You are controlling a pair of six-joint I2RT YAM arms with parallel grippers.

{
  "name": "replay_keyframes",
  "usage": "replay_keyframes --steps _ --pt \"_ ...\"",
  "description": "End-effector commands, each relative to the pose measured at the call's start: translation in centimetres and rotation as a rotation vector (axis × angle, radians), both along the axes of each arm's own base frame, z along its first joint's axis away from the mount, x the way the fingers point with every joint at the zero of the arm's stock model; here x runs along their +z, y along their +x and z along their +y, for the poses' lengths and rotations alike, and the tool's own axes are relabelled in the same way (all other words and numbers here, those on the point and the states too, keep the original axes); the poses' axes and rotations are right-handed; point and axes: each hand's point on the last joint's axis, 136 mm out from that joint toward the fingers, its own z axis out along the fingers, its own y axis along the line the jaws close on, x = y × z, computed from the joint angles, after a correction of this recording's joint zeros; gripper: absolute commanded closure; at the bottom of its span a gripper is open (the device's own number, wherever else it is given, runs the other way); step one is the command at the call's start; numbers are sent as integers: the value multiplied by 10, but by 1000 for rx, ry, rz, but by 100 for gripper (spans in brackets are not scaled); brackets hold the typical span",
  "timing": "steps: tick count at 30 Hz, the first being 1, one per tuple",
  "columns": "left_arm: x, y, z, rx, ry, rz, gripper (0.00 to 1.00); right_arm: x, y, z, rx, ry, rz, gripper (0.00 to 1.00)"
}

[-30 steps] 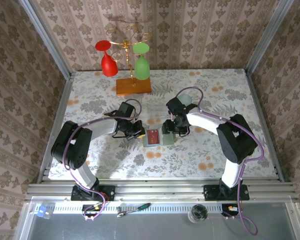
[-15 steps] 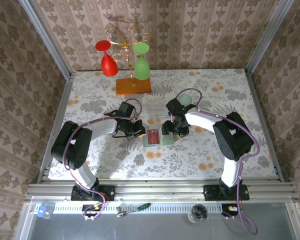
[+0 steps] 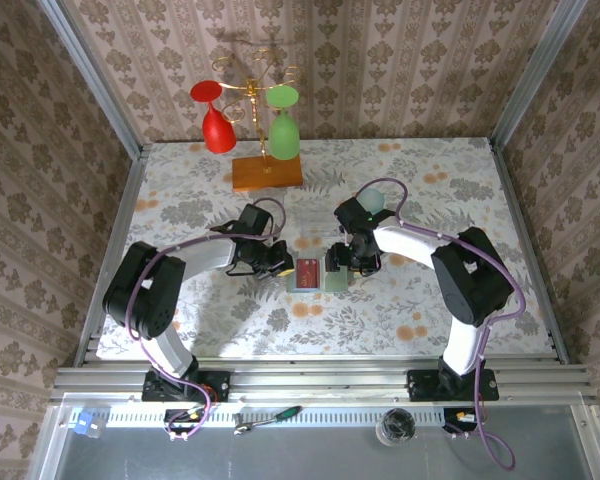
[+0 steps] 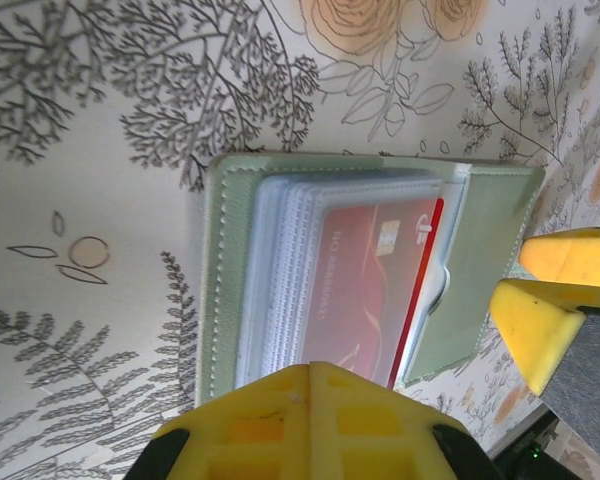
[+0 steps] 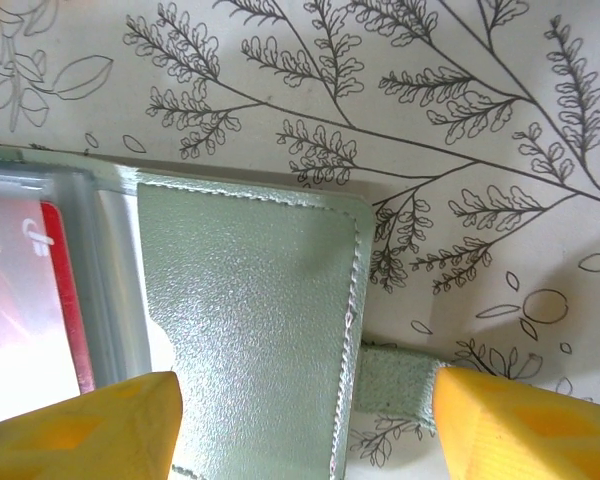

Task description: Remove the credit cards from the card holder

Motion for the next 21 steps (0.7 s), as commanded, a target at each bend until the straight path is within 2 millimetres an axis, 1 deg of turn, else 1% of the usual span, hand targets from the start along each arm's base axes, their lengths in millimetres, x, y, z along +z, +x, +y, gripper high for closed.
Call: replay_keyframes --steps 1,4,6,9,11,13,17,21 --pt "5 2 -10 -27 -18 -8 96 22 2 -3 -19 -6 -41 33" --pt "6 4 -11 -36 -18 -12 97 33 4 2 -21 32 -69 34" --pt "6 4 -12 -43 -17 -14 99 38 5 10 -25 84 -77 35" --pt "3 4 -15 -50 -25 -10 100 42 6 27 -29 183 -66 37" --pt "0 3 -18 -56 -39 0 100 39 4 36 -31 224 -46 38" --pt "-4 1 -18 -60 -32 5 100 34 3 39 -34 236 -27 39" --pt "-16 -3 -13 -62 1 30 100 21 1 40 -33 231 0 40" --pt "-21 -6 -9 -61 22 46 100 7 -1 40 -29 221 22 41"
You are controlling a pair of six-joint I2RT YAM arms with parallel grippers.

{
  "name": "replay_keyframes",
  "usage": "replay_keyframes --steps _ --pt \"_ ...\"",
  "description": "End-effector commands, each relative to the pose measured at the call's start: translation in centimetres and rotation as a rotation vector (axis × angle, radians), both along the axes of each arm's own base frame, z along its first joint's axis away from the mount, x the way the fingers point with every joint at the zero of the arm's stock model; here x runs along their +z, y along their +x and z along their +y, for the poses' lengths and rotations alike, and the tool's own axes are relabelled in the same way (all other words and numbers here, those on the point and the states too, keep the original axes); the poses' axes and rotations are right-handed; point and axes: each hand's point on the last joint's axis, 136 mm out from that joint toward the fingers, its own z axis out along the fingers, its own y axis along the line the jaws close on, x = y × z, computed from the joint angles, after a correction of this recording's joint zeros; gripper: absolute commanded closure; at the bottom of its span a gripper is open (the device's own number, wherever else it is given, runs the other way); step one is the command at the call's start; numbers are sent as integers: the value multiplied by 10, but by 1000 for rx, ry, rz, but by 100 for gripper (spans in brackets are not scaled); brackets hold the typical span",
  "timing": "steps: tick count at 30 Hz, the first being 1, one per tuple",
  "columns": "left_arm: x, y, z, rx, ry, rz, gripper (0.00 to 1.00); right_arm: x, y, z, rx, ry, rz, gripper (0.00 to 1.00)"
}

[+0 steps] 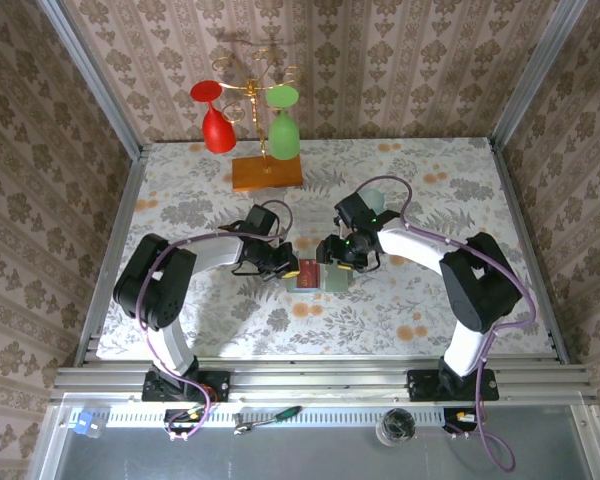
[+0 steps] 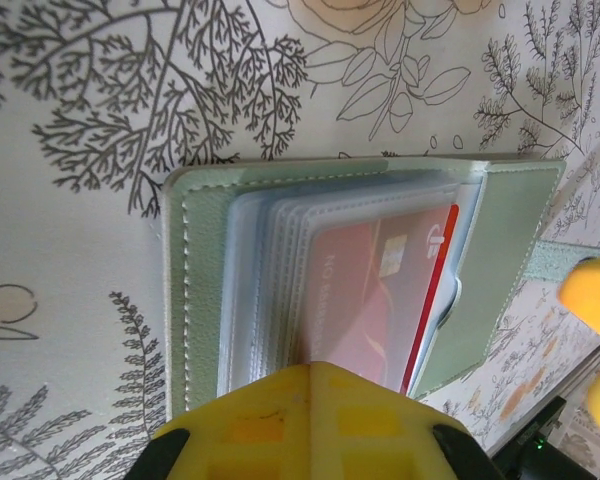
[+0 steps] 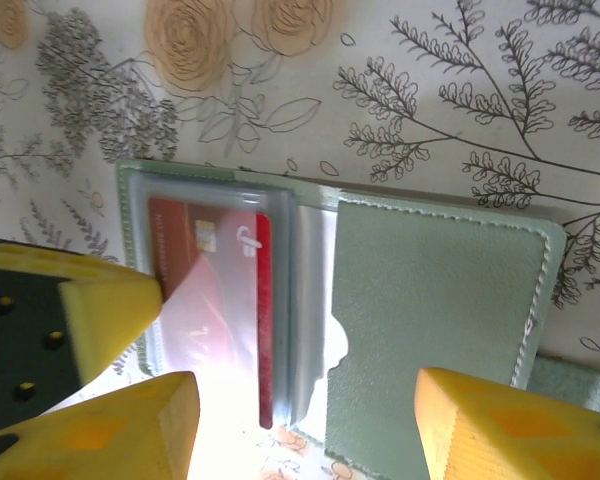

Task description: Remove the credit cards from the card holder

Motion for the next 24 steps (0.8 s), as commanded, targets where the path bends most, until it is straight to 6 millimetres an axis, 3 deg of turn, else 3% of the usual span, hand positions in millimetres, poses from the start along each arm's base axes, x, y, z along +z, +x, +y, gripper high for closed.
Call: replay_keyframes --steps 1,12,19,24 --pt "-8 -6 5 -23 37 17 100 -18 -8 3 6 4 52 41" --pt "-9 -12 15 -1 55 25 100 -31 -1 2 26 -34 35 42" --pt "-10 -12 16 2 59 28 100 -16 1 3 20 -12 8 43" --pt "-11 -12 18 7 67 30 100 0 -3 24 10 116 17 44"
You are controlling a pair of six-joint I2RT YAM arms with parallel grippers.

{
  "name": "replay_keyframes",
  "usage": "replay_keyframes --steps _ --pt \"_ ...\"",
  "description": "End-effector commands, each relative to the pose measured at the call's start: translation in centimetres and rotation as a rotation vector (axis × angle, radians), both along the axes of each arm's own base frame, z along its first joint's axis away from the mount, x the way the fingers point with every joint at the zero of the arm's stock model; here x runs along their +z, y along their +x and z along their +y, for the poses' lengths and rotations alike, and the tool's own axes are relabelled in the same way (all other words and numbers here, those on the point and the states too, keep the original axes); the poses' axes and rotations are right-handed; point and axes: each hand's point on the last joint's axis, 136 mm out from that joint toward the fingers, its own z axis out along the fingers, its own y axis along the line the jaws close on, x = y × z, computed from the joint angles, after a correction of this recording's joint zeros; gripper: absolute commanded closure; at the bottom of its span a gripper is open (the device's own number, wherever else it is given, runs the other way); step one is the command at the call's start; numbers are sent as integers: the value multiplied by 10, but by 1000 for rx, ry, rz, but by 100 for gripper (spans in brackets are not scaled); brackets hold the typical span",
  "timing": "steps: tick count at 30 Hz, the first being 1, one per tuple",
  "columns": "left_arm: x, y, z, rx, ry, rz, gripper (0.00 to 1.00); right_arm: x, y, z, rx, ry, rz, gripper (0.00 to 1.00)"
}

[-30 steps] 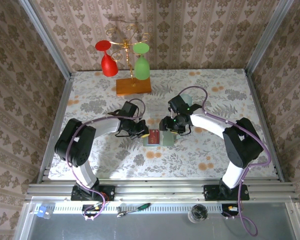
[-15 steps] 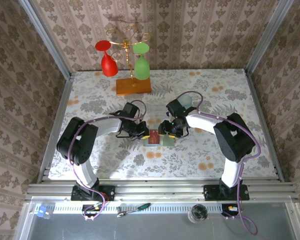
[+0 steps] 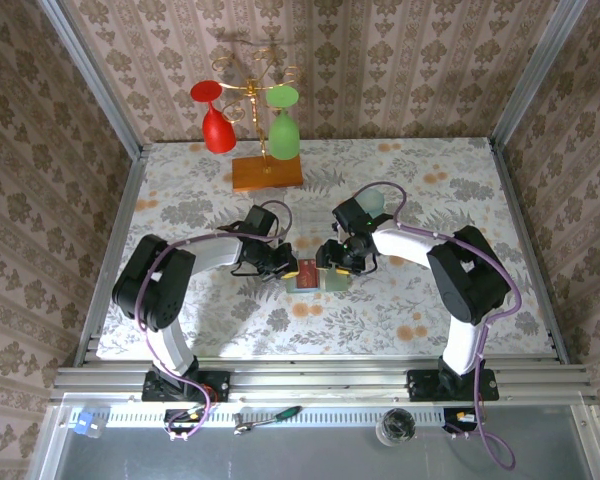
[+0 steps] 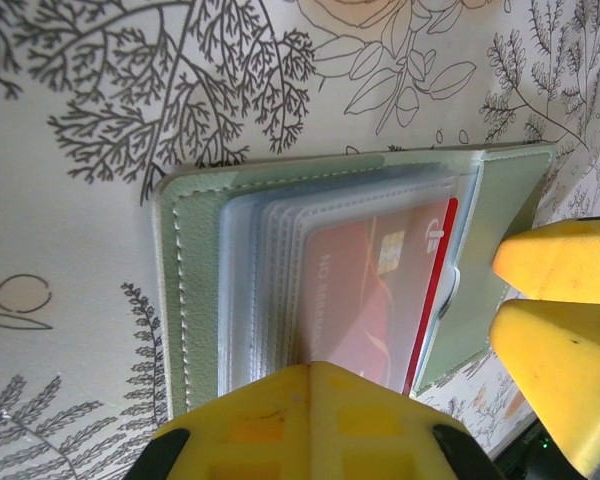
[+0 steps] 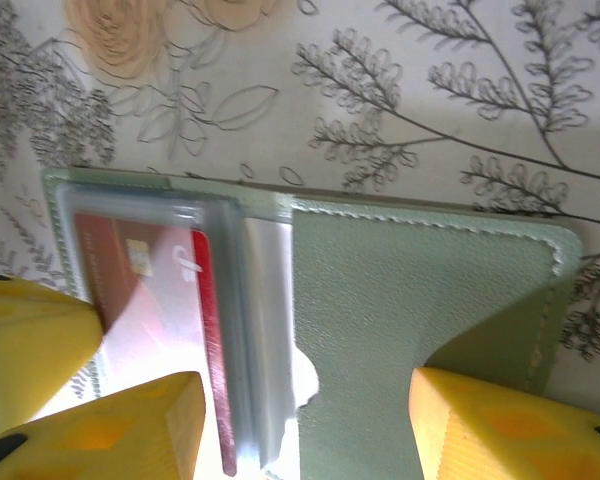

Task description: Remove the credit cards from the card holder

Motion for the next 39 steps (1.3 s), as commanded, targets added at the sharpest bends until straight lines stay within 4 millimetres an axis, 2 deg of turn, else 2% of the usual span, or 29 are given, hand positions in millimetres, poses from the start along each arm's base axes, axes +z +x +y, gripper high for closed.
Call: replay_keyframes --steps 1,5,14,24,33,39 --pt "-11 -11 16 11 63 34 100 24 -3 22 3 126 -13 44" --pt "-12 -12 16 14 63 35 100 31 -4 38 13 182 -9 46" --pt "-12 -9 17 21 61 33 100 16 -6 49 30 189 29 56" --pt "-12 -9 18 24 60 35 100 4 -7 49 34 172 56 61" --pt "-12 -8 18 25 58 35 100 3 -8 49 41 171 58 74" --pt "-10 -7 18 22 53 28 100 -4 -9 42 34 120 68 71"
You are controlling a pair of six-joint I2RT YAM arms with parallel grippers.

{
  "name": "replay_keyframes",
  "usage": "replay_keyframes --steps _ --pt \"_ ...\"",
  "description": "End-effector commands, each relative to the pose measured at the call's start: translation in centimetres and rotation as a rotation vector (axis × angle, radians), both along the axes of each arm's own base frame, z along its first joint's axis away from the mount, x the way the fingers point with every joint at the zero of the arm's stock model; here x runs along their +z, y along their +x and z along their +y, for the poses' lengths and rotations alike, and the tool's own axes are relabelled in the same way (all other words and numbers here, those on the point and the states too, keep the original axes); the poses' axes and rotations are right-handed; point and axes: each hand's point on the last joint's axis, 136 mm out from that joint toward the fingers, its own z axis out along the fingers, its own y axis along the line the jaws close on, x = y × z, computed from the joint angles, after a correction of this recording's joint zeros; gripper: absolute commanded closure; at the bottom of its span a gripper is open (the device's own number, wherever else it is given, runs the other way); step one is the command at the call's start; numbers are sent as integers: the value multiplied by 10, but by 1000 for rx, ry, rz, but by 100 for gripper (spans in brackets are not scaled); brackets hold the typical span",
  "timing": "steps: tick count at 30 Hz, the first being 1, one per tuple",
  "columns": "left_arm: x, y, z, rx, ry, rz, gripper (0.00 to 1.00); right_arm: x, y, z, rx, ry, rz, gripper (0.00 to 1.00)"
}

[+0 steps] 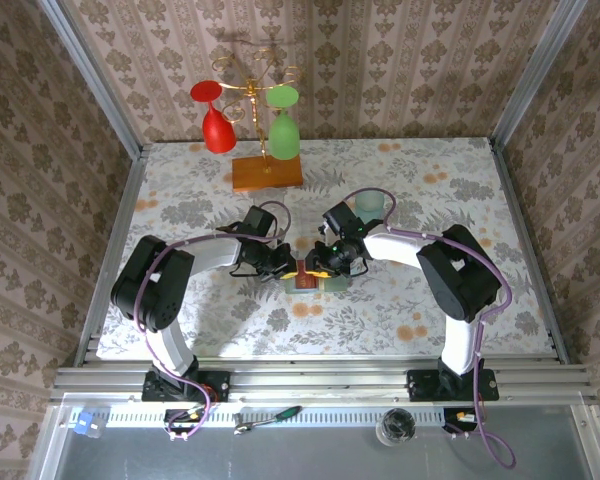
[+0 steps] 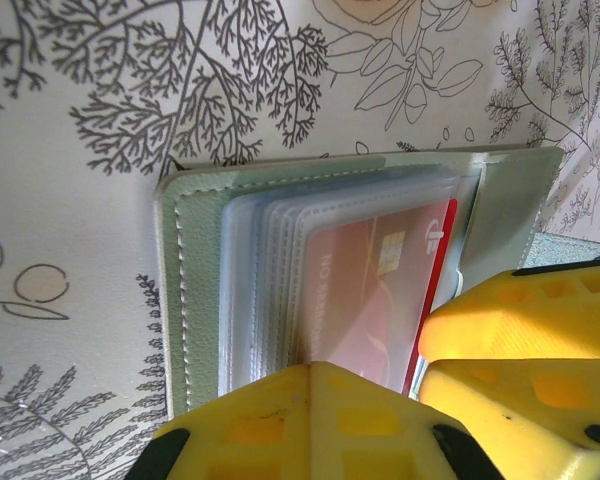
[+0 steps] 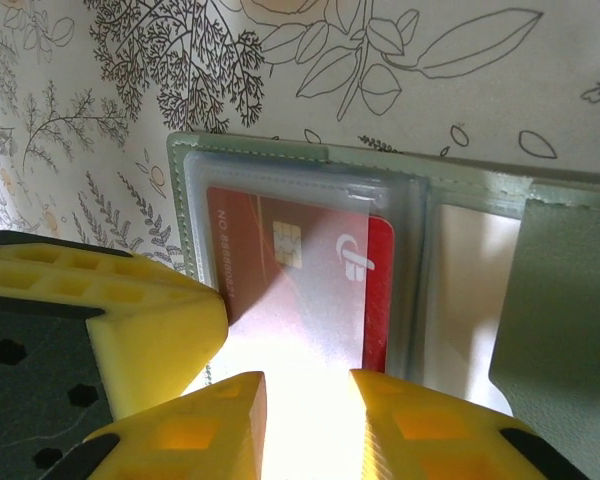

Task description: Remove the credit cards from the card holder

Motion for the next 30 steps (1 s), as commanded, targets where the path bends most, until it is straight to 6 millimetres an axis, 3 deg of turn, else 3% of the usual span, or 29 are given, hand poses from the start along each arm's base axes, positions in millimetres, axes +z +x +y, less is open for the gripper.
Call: replay_keyframes --steps 1,13,18,30 --pt "-10 -8 15 17 53 30 100 -7 -1 -4 3 -52 18 70" --pt "-5 -6 14 20 39 15 98 -3 0 -15 2 -119 -4 67" --pt "11 2 10 33 4 -37 90 5 2 -13 4 -98 -23 67" --pt "-2 -4 15 29 31 -5 98 12 3 -4 2 -37 -27 67"
